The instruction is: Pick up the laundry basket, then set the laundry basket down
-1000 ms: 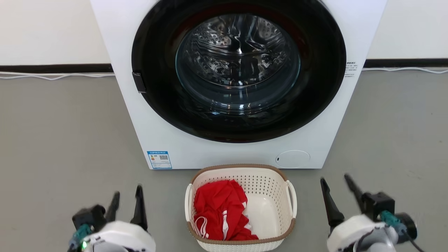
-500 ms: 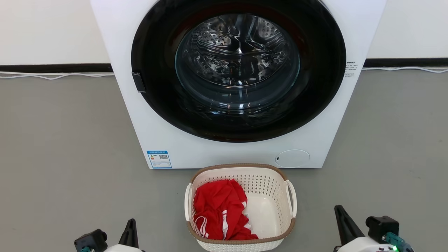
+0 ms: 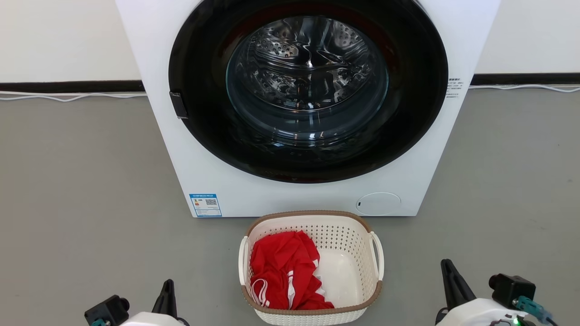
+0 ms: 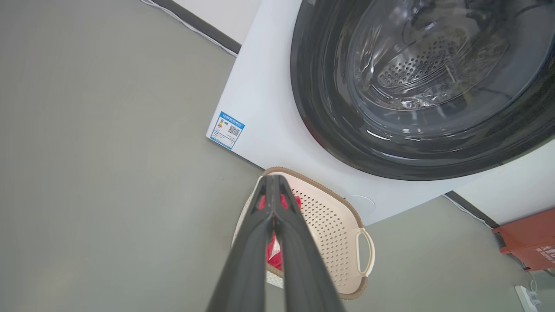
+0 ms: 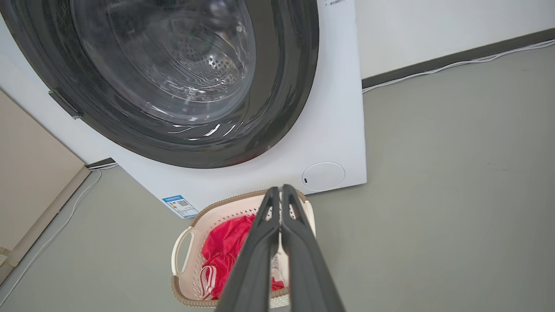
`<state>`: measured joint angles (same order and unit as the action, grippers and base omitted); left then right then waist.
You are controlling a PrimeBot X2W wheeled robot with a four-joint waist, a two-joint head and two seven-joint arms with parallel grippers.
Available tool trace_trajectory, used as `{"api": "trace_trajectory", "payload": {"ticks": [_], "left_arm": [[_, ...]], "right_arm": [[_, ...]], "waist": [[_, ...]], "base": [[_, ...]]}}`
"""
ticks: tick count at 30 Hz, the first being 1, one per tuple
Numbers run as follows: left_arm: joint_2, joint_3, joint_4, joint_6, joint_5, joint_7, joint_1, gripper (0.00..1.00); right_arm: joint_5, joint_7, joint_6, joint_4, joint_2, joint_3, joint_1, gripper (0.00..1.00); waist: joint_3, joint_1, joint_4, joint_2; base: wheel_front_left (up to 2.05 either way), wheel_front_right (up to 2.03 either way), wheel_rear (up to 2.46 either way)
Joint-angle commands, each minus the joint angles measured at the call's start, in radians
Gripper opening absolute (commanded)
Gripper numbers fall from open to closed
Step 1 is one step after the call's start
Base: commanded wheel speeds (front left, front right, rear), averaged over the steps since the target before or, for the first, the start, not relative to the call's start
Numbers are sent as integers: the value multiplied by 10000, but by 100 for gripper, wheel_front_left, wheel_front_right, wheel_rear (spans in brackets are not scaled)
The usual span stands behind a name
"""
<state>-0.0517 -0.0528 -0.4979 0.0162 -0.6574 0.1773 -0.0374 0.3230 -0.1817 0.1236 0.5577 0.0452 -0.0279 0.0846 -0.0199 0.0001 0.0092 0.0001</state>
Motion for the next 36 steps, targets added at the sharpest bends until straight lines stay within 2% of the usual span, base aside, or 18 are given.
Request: {"api": "trace_trajectory", "payload": {"ticks": [1, 36], "left_arm": [[-41, 155, 338, -104, -314, -79, -408, 0], [-22, 679, 1093, -576, -3488, -1056, -511, 0]], "right_arm": [[409, 118, 15, -380, 29, -12, 316, 0], [4708, 1093, 34, -1330, 36, -302, 287, 0]], "waist": [[4, -1, -2, -1], [82, -1, -33, -1]], "base": [[0, 0, 0], [0, 0, 0]]}}
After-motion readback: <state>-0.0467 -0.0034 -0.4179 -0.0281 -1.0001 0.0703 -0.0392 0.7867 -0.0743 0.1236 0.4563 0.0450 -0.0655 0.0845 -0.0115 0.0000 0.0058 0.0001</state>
